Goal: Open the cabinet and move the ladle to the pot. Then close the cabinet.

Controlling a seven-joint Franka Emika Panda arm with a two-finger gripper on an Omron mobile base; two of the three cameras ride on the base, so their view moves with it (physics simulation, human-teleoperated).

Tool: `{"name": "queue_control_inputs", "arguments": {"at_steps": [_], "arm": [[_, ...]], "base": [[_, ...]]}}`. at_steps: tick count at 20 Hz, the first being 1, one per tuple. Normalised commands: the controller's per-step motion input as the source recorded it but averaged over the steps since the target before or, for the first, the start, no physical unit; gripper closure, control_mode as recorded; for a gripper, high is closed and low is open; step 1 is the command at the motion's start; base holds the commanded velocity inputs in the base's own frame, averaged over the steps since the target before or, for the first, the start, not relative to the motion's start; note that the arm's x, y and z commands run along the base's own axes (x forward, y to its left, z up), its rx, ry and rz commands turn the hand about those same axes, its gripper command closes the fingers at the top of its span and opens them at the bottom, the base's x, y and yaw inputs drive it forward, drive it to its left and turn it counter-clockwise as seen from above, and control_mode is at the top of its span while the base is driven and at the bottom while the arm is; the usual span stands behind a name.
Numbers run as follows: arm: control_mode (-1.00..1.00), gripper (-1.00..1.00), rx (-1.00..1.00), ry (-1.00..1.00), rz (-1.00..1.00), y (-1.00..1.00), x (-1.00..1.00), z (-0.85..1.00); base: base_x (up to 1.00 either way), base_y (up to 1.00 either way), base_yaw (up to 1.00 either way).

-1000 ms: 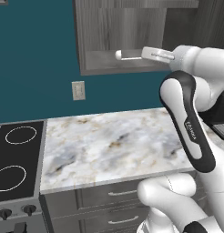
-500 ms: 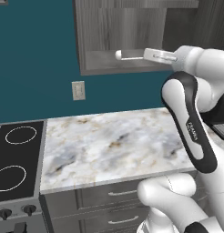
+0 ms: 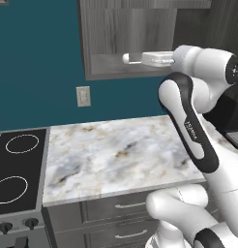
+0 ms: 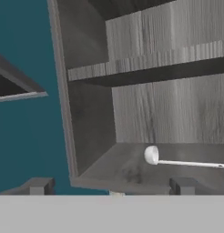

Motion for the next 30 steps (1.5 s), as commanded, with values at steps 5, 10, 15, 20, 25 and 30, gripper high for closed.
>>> {"name": "queue_control_inputs", "arguments": {"at_steps": [5,10,15,20,25,30], "arm": [[-1.0,-1.0,-0.08,-0.1,0.0,0.02,0.02,0.0],[-1.0,-1.0,-0.03,-0.07,0.01,0.0,0.03,0.0],[-1.0,-1.0,0.0,0.0,0.02,0.05,0.15,0.0],[-1.0,-1.0,0.0,0.0,0.01,0.11,0.12,0.0],[-1.0,-1.0,0.0,0.0,0.02,0.01,0.02,0.0],[-1.0,-1.0,0.0,0.0,0.02,0.16,0.0,0.0]], "base": [[0.0,0.0,0.0],[0.0,0.0,0.0],[0.0,0.0,0.0],[0.0,0.0,0.0],[0.0,0.0,0.0],[0.0,0.0,0.0]]}}
